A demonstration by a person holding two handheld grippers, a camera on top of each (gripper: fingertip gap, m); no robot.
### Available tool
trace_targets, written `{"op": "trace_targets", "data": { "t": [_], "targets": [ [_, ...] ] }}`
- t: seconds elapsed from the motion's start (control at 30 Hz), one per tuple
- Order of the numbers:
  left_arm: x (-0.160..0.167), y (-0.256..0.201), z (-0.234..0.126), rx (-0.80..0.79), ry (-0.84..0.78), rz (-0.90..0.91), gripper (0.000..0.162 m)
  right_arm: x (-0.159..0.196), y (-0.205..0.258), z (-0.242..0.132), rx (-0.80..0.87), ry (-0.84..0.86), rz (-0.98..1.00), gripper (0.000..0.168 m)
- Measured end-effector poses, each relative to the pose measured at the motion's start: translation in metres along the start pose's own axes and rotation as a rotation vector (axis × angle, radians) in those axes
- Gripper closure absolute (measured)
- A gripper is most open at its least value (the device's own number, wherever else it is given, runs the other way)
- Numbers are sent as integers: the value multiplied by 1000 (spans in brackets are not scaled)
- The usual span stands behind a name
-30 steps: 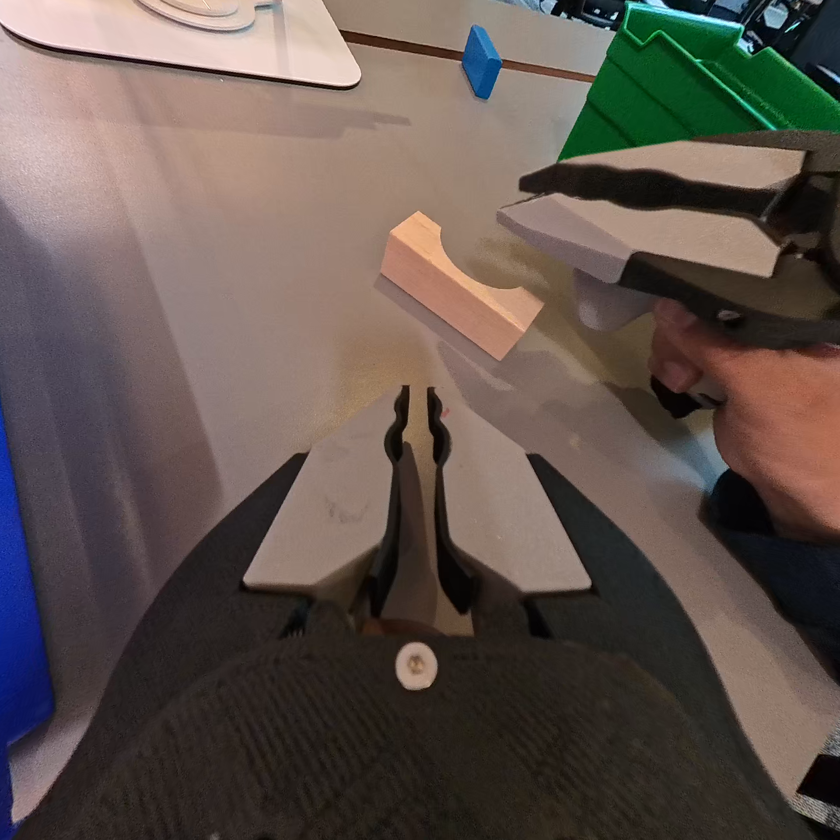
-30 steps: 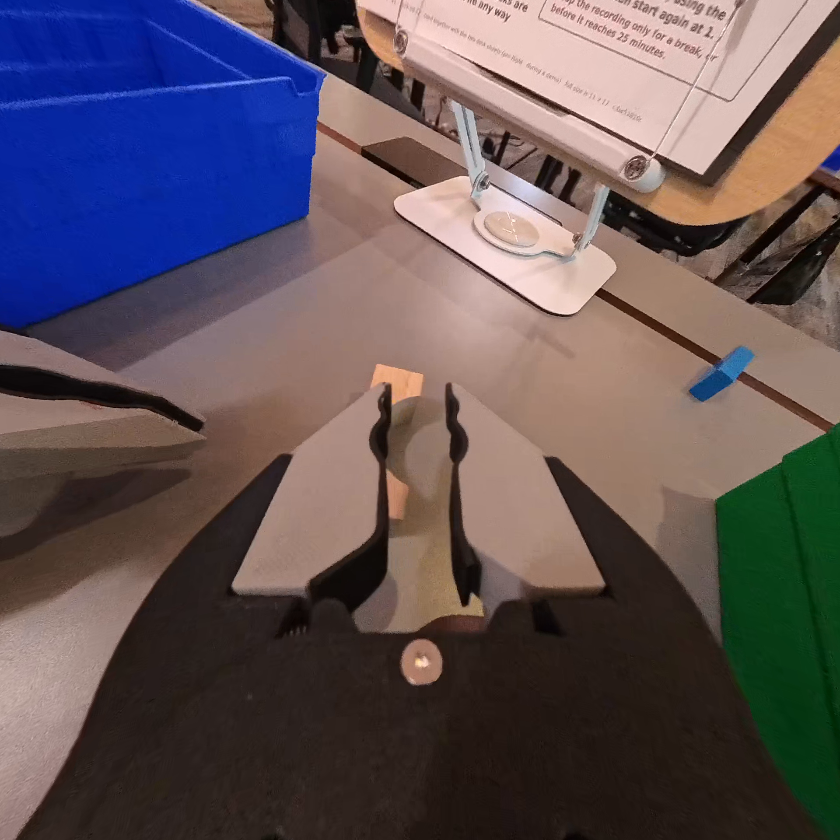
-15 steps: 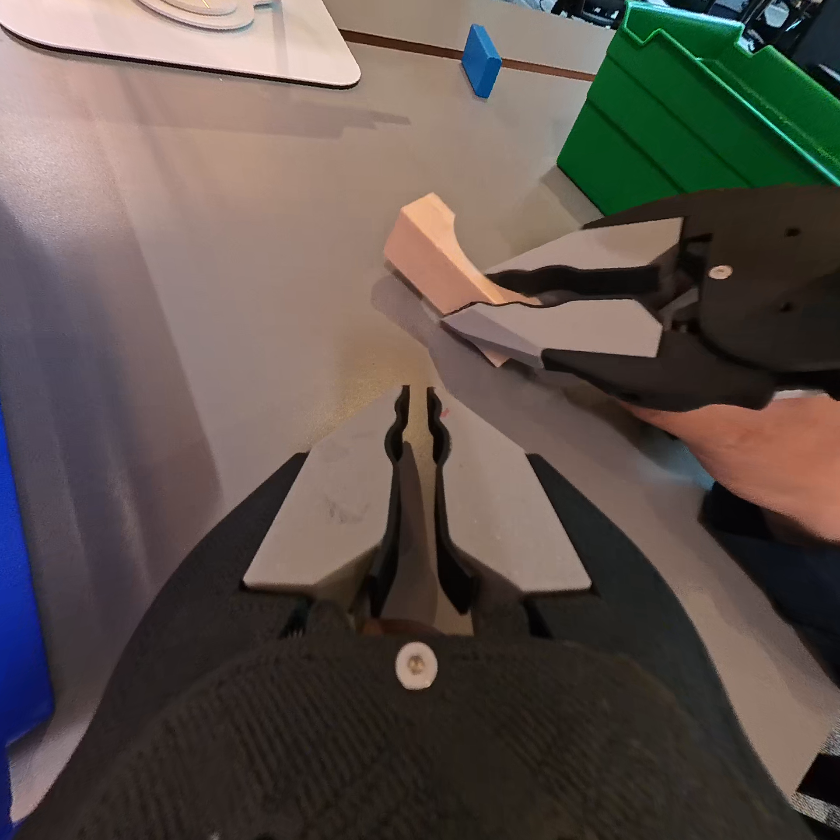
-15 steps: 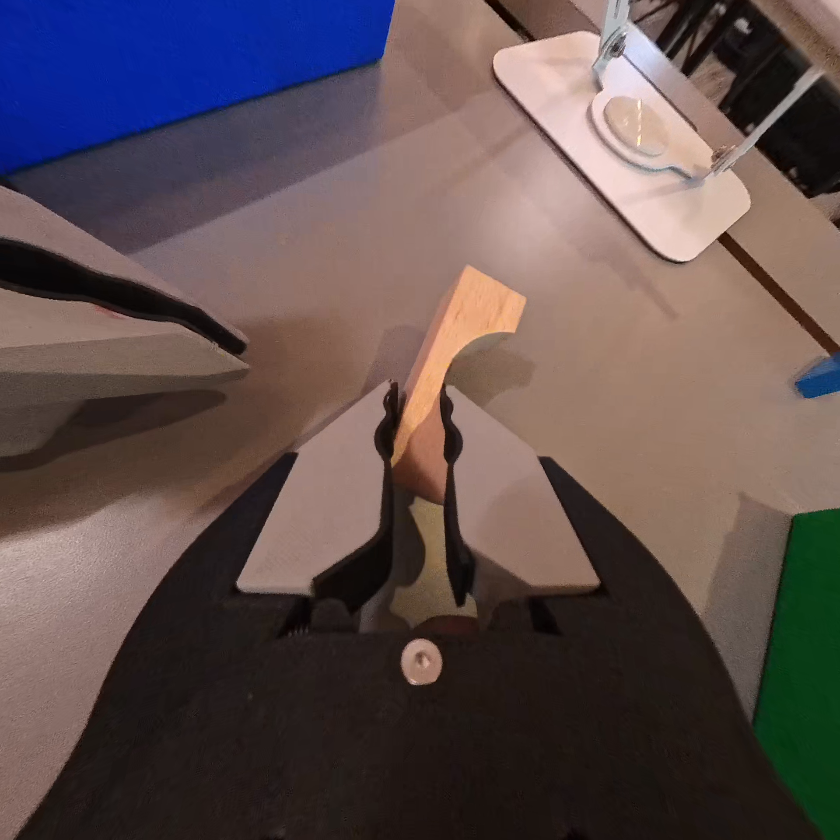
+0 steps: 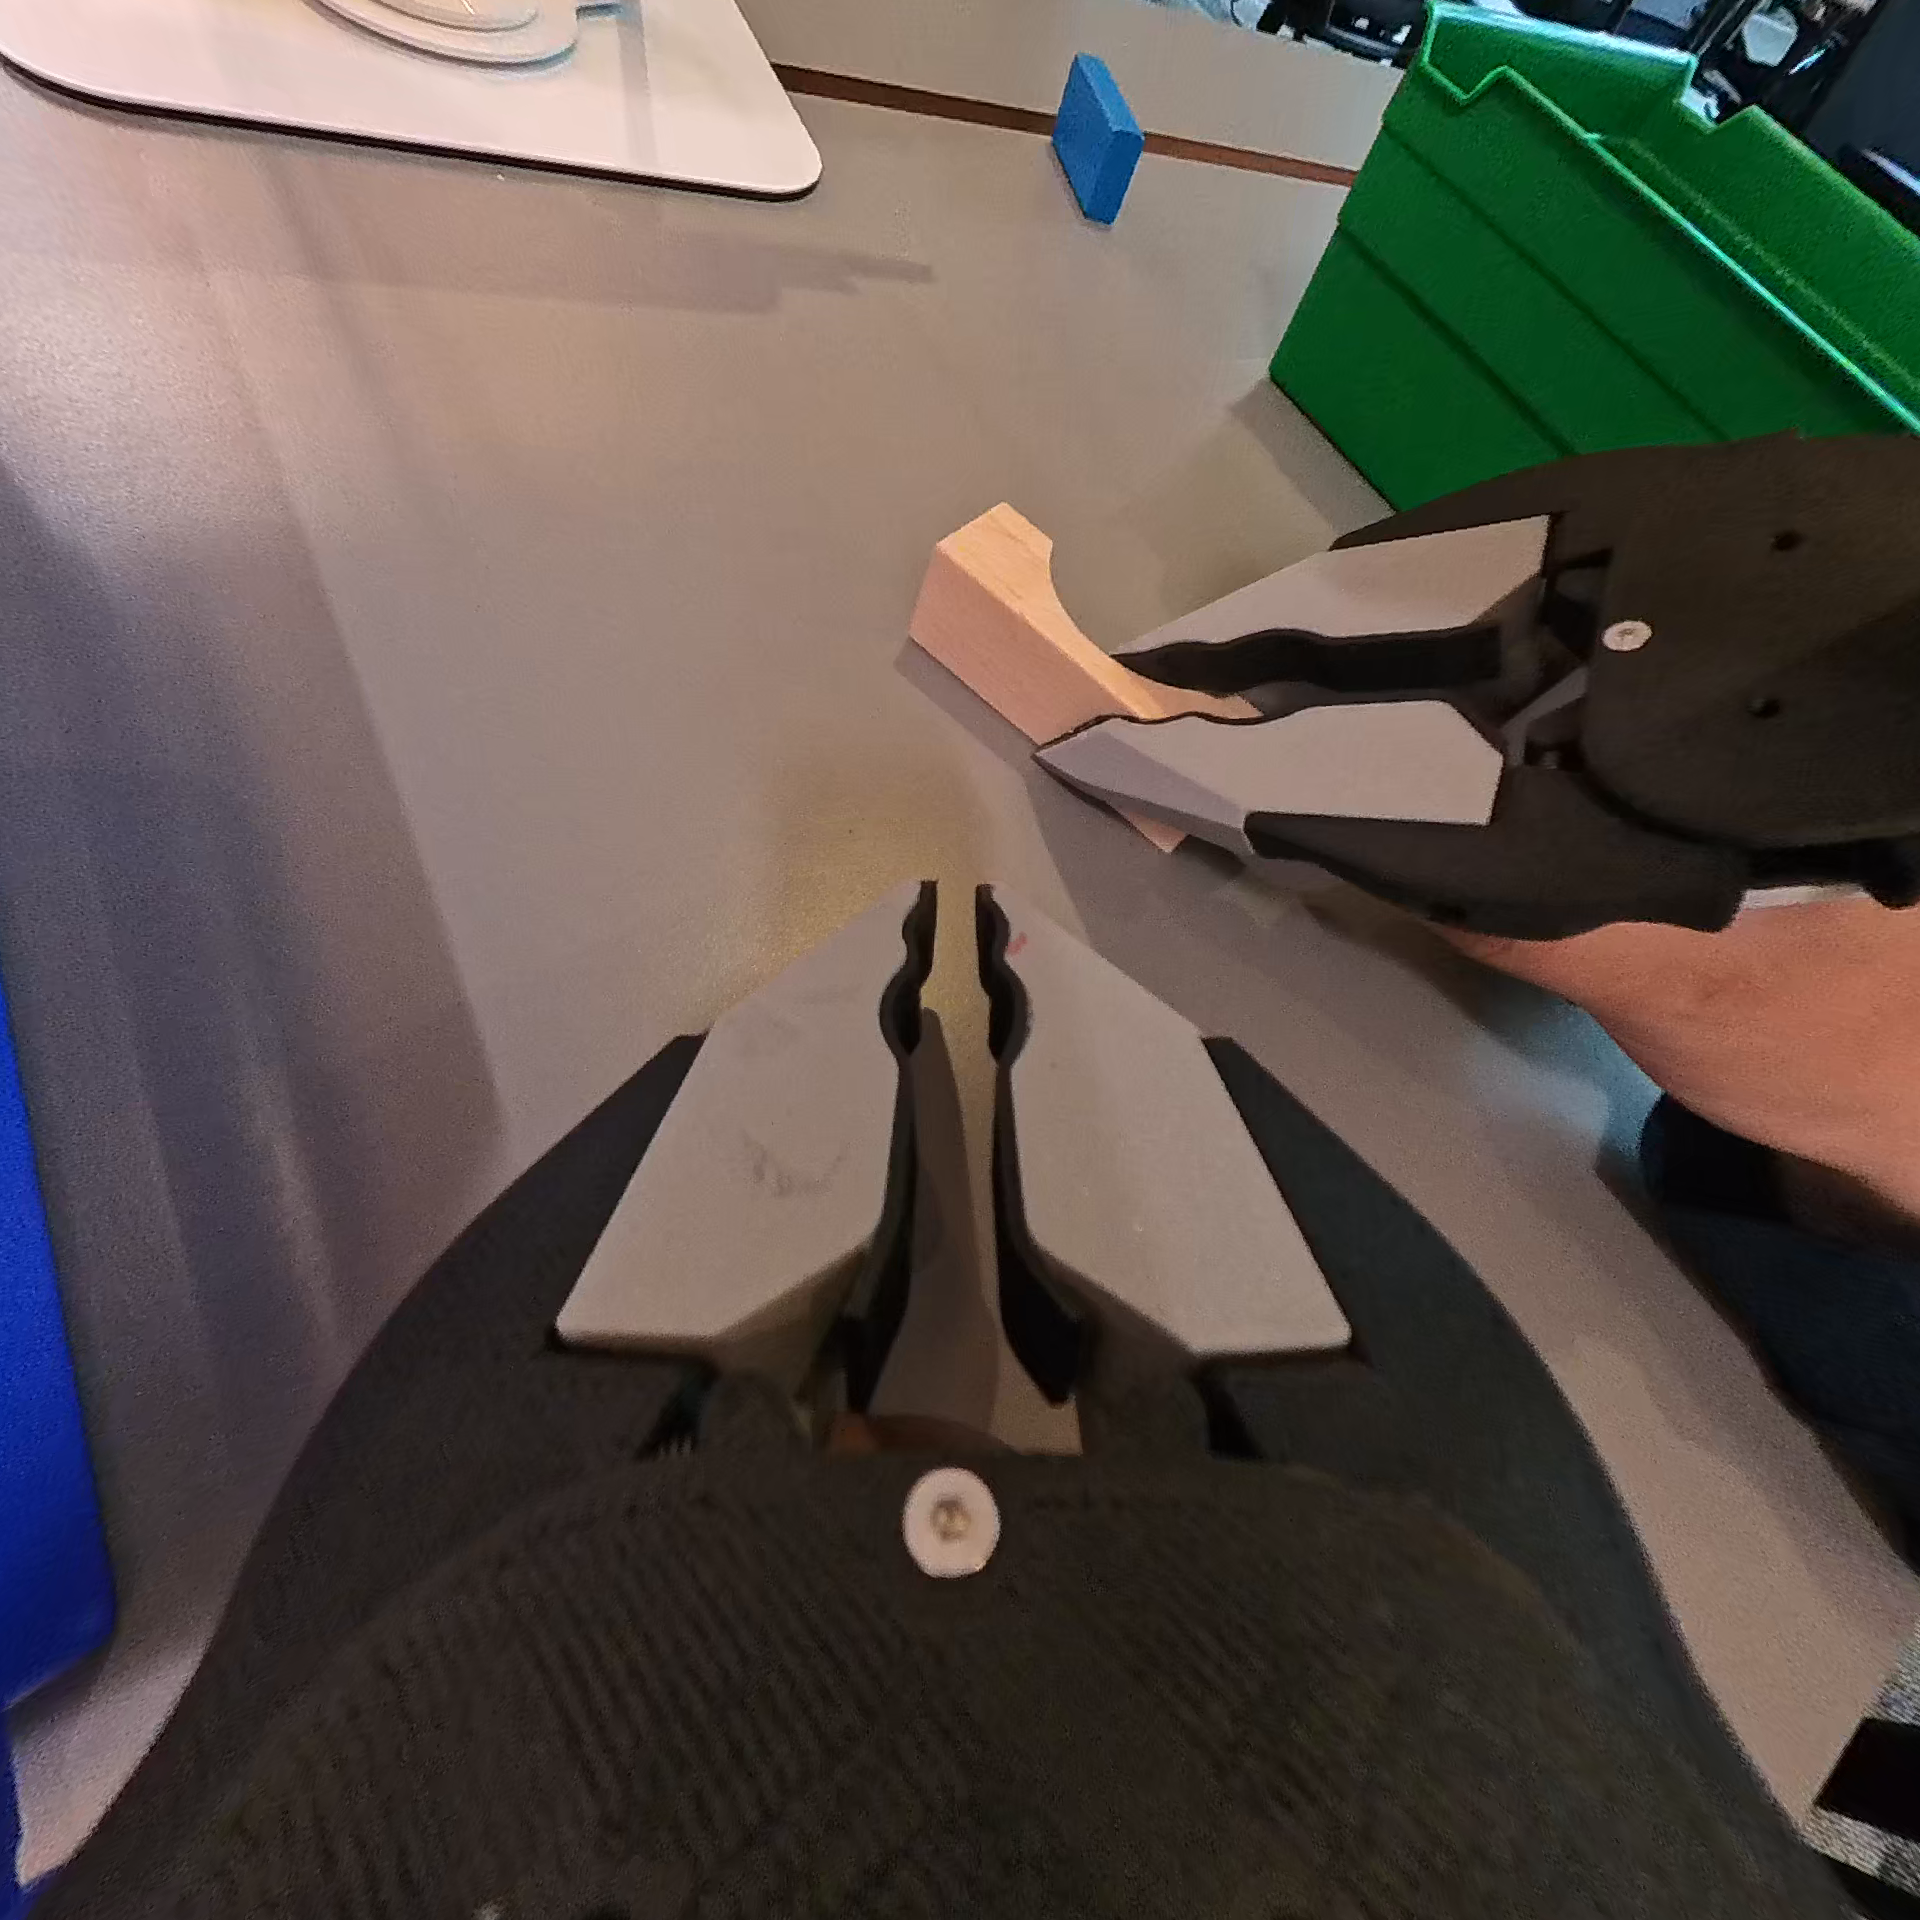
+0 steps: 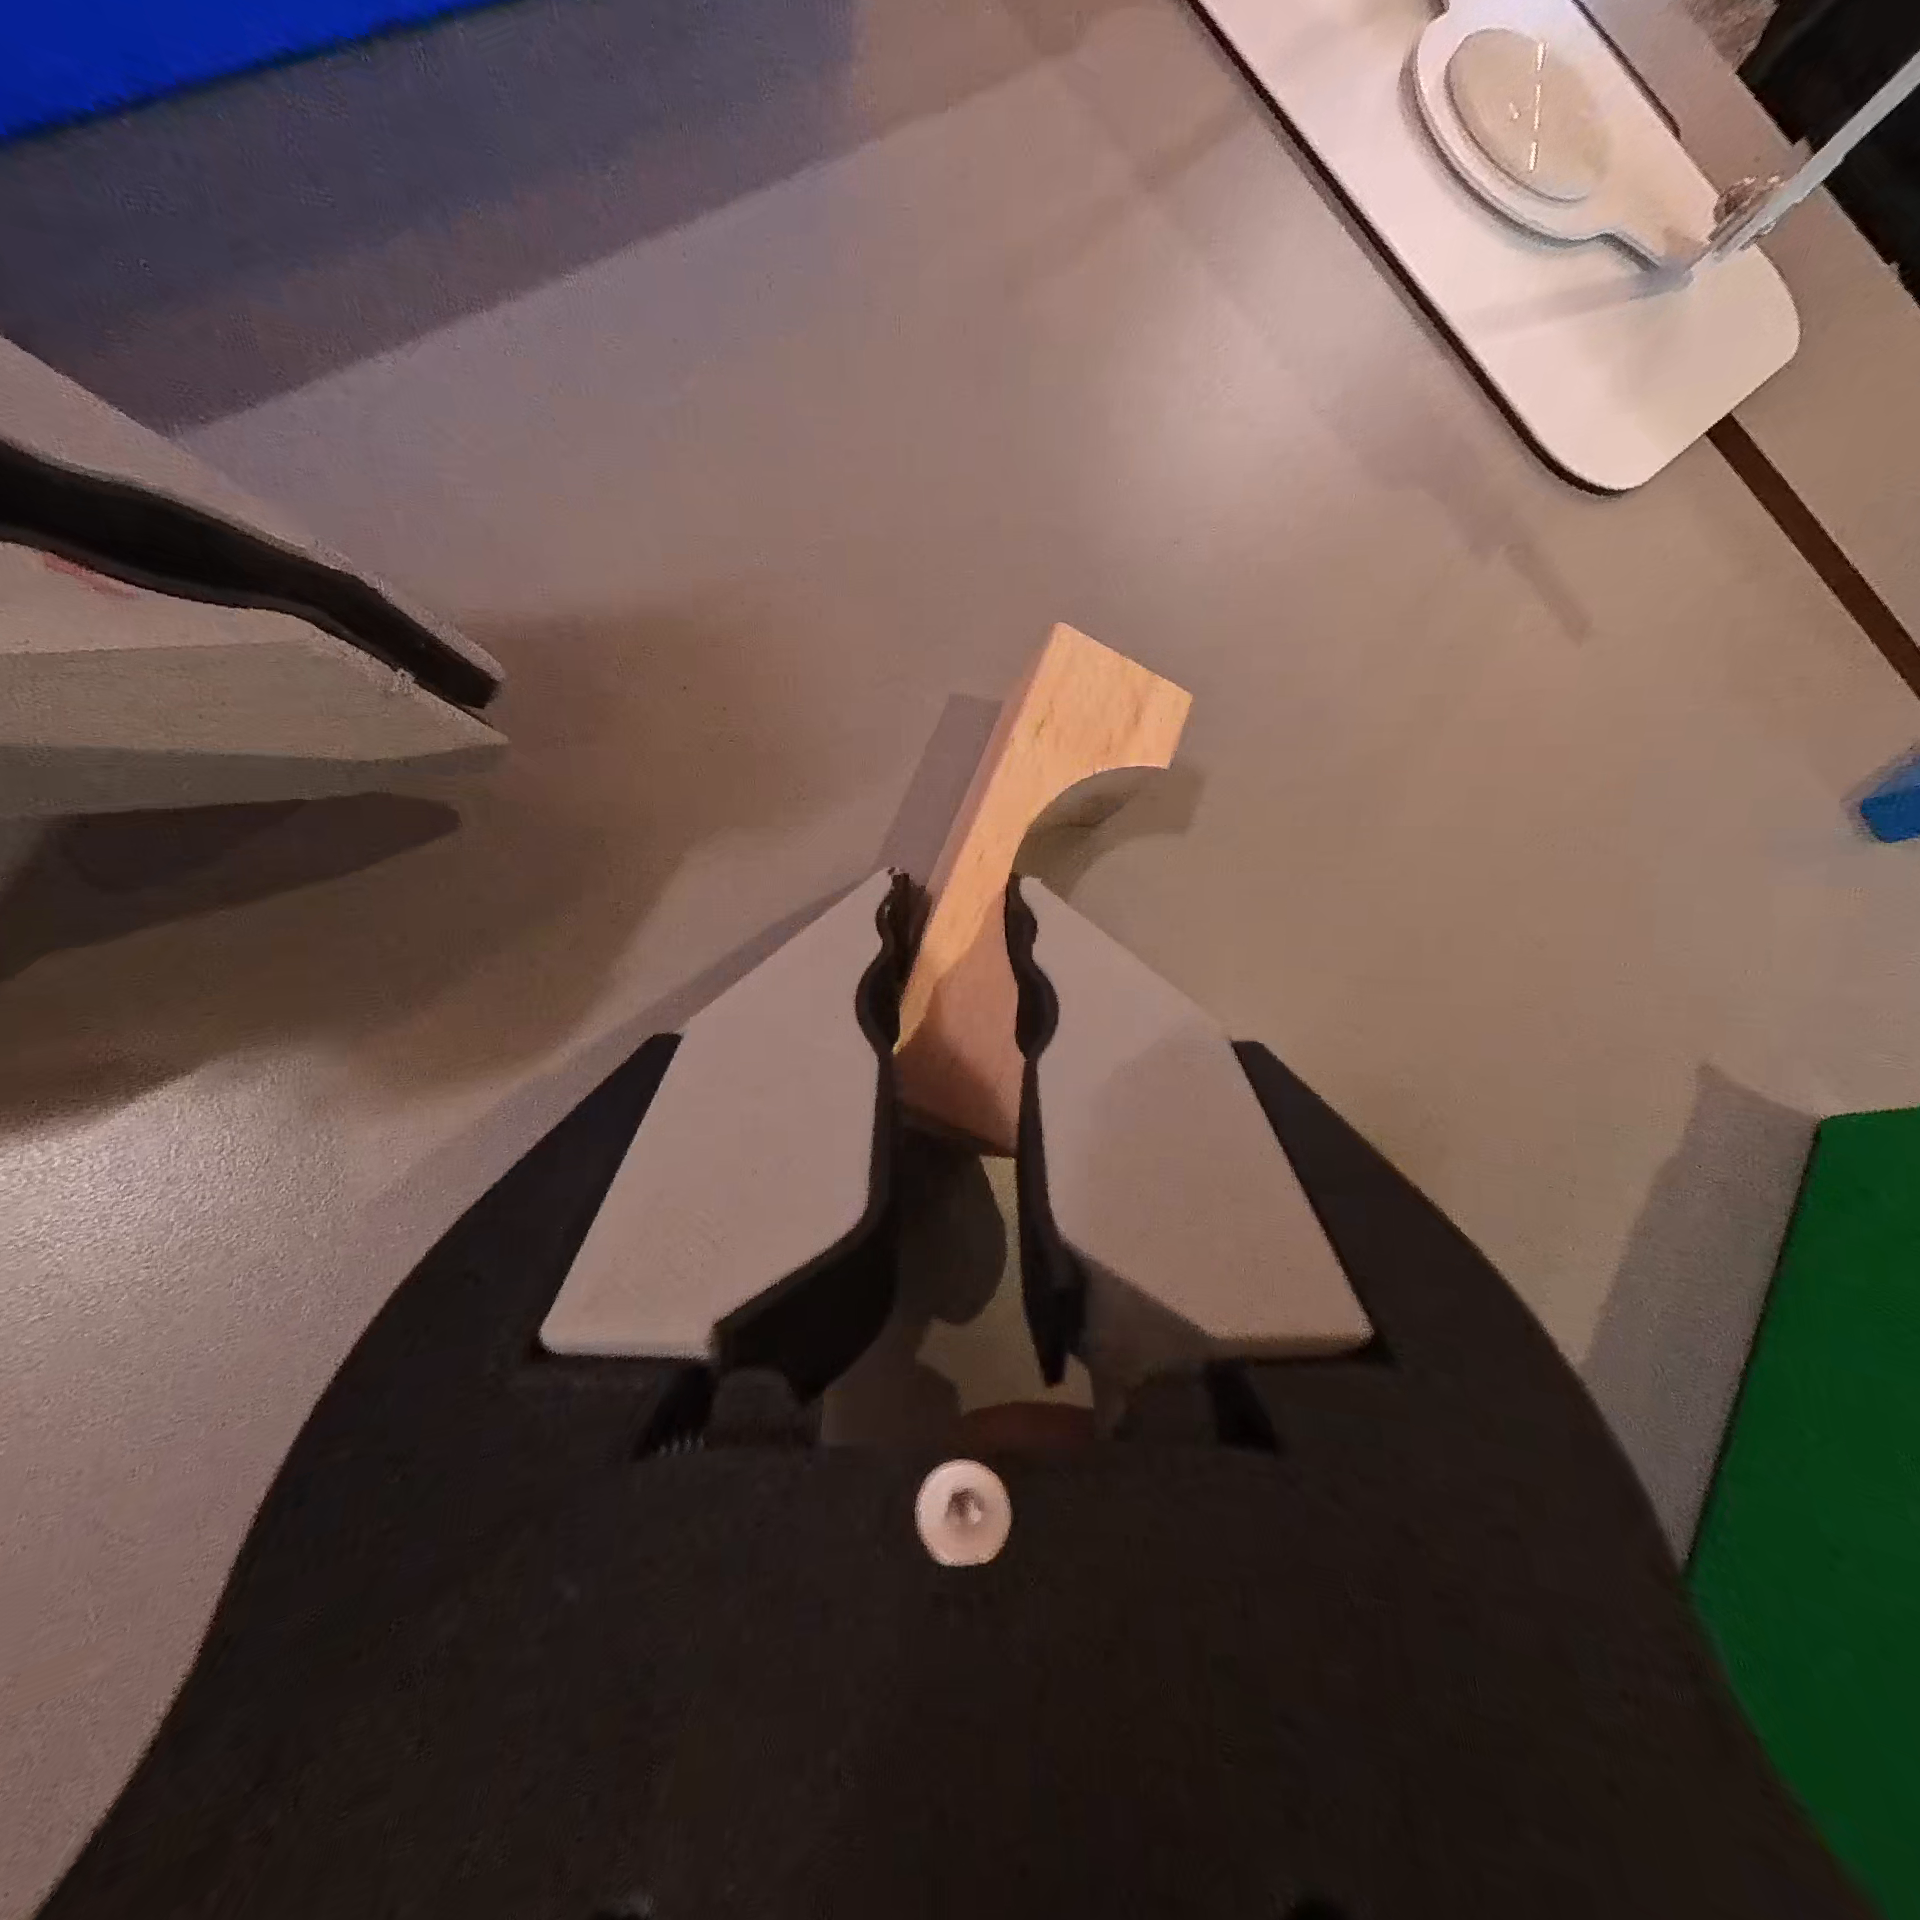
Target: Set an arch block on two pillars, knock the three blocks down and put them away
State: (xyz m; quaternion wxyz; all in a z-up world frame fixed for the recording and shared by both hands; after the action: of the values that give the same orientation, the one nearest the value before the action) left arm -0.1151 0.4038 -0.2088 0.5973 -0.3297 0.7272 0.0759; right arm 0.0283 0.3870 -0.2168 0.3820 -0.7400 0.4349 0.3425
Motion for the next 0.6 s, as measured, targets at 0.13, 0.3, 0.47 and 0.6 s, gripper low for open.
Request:
{"op": "trace_targets", "data": {
  "t": [0.13,0.3,0.47,0.6],
  "targets": [
    [1,-1,0,2,5,3,157,2,-2,0,-13,-4,56,149],
    [1,-1,0,1,7,-1,157,3,-3,0,-35,-5,80,148],
    [1,-1,0,2,6,-1,157,-3,-2,-6,-60,-44,104,151],
    [1,-1,0,2,6,-1,157,-20,-9,-24,35,-210,51,162]
  ]
}}
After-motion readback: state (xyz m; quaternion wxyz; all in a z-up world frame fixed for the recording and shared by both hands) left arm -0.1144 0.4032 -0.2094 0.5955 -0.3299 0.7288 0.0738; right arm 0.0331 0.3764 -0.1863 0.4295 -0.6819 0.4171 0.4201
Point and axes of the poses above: each gripper's, where its closed fingertips meet, z out along the fingers, x out of its underside, y = z × x across the jaws, the point moved 9 cm from there along -z, back along the fingers, and after that the axes turned 15 degrees about -y, right-handed, at the moved point
